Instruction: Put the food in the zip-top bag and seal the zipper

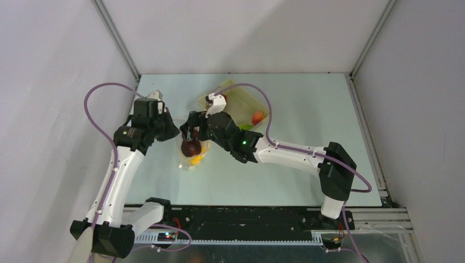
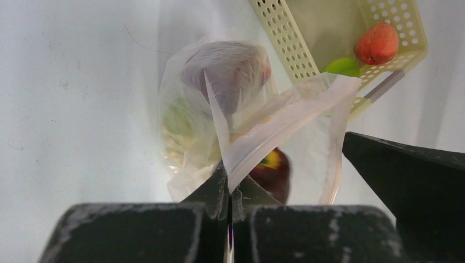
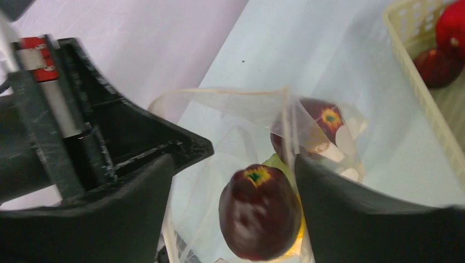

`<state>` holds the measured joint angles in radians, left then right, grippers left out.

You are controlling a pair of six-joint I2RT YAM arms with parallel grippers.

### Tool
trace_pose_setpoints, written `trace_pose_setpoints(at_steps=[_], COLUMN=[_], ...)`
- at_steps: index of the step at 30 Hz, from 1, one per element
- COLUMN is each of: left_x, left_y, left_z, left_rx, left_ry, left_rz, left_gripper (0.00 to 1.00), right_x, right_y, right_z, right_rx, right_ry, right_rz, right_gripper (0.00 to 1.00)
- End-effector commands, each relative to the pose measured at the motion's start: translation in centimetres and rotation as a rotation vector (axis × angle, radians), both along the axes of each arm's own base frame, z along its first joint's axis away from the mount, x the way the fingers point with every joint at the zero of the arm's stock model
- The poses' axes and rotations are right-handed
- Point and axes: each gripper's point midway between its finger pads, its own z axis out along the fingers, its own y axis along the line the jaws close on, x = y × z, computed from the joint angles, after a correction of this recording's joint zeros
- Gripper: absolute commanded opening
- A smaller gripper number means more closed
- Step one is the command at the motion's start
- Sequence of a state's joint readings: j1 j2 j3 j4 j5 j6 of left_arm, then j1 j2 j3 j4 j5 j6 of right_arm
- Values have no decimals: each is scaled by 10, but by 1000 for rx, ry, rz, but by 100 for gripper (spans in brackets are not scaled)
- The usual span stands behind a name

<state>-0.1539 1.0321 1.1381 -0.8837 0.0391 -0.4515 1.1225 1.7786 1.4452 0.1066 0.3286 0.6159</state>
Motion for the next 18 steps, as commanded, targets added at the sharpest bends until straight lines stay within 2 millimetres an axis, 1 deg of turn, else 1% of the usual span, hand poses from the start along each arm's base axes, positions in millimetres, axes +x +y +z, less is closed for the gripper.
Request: trace_pose_setpoints(at_steps=[1,2,4,8,10,11,12,13,14,15,16,17,18], left_x=[2,1,1,1,1,1,1,1,1,2,2,2,2], left_y=[-3,-3,-3,-2,-1,0,1,3,4,6,6,7,7], left_z=[5,4,5,5,5,5,5,5,6,6,6,5,5], left_rx=[-13,-13,-12,-10,-7,-3,1,10,13,19,21,23,25], left_ry=[-32,-31,-32,-34,-33,-35,-35,-36,-37,-38,-38,-37,-35], left_rz=[-18,-17,-19,-16,-13,-9,-5,6,11,18,19,20,22], left_gripper=[0,0,0,0,0,0,0,0,0,0,0,0,0], right_x=[-7,-7,-10,-12,-10,-10,-9,-8,-4,-2,5,8,15], right_y=[10,10,9,1,-5,-9,-14,-19,-24,-30,-38,-43,-50], right_z=[28,28,29,40,46,53,50,51,49,53,49,50,45], right_rx=[21,17,5,6,-9,-14,-44,-67,-84,-94,-117,-131,-150], right_ry=[-23,-22,-19,-37,-64,-88,-90,-106,-111,-126,-120,-127,-115], right_rz=[14,16,19,15,6,5,0,2,-2,-4,-16,-17,-9], right_gripper=[95,98,99,99,100,99,99,99,100,99,99,99,100])
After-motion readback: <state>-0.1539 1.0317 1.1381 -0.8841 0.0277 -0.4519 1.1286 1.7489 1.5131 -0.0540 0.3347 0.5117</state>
